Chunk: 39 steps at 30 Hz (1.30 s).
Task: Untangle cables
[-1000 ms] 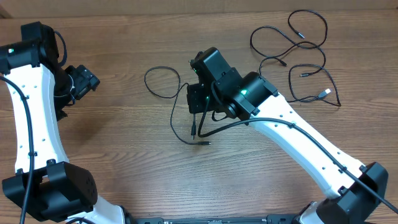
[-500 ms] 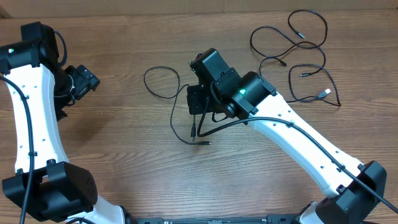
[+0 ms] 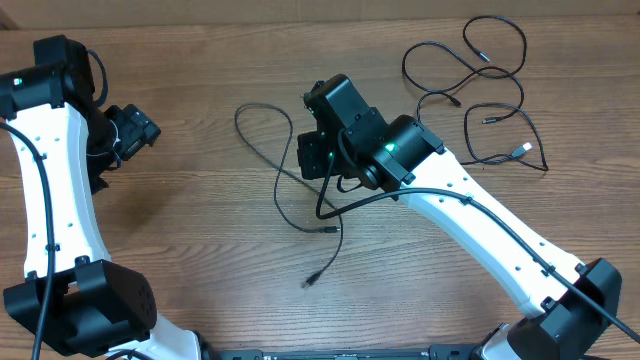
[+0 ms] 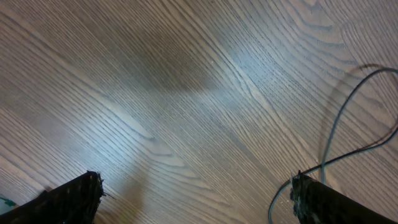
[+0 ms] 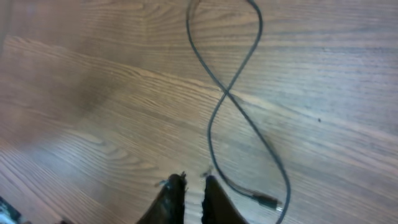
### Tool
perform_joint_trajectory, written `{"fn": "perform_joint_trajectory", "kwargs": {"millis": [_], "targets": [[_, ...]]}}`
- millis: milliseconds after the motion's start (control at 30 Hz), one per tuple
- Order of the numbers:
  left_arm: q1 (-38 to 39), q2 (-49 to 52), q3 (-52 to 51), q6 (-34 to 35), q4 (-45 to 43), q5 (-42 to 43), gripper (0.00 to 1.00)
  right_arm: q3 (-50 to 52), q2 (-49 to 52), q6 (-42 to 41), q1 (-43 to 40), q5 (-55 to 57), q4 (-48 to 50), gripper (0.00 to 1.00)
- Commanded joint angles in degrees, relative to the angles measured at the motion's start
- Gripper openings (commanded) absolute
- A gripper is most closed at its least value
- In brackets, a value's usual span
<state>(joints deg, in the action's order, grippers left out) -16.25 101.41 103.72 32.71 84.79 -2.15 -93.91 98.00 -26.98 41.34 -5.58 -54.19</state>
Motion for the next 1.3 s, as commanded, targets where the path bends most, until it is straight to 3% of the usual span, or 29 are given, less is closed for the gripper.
{"fn": "perform_joint_trajectory", "kwargs": {"millis": [0, 167, 233, 333, 433, 533, 1000, 1100, 1200, 1267], "targets": [[-0.22, 0.48, -0.39, 0.72, 0.00, 0.26, 1.00, 0.20, 0.09, -0.24, 0.15, 1.49, 0.96, 0.21], [-0.22, 0.48, -0.39, 0.74, 0.00, 0.28, 1.00, 0.20, 0.09, -0.24, 0.15, 2.95, 0.70, 0.33], [-0.22, 0.48, -0.39, 0.74, 0.00, 0.26, 0.99, 0.20, 0.09, -0.22, 0.15, 2.99, 0.26, 0.48], [-0.22, 0.48, -0.39, 0.74, 0.00, 0.28, 1.00, 0.20, 0.09, -0.22, 0.15, 4.07, -0.70, 0.57], [-0.22, 0.48, -0.39, 0.74, 0.00, 0.26, 1.00, 0.20, 0.09, -0.22, 0.15, 4.66, -0.98, 0.85], [-0.22, 0.48, -0.39, 0.74, -0.02, 0.26, 0.99, 0.20, 0.09, -0.24, 0.15, 4.59, -1.03, 1.00], [-0.22, 0.48, -0.39, 0.79, -5.81, 1.42, 0.99, 0.20, 0.09, -0.24, 0.15, 4.39, -1.42, 1.00], [-0.22, 0.48, -0.39, 0.74, -5.88, 7.72, 1.00, 0.20, 0.09, -0.24, 0.15, 4.42, -1.46, 1.00], [-0.17, 0.48, -0.39, 0.66, -2.08, 19.54, 1.00, 0.20, 0.09, -0.24, 0.15, 4.44, -1.36, 1.00], [0.20, 0.48, -0.39, -2.69, -1.14, 23.65, 1.00, 0.20, 0.09, -0.24, 0.15, 4.44, -1.07, 1.00]]}}
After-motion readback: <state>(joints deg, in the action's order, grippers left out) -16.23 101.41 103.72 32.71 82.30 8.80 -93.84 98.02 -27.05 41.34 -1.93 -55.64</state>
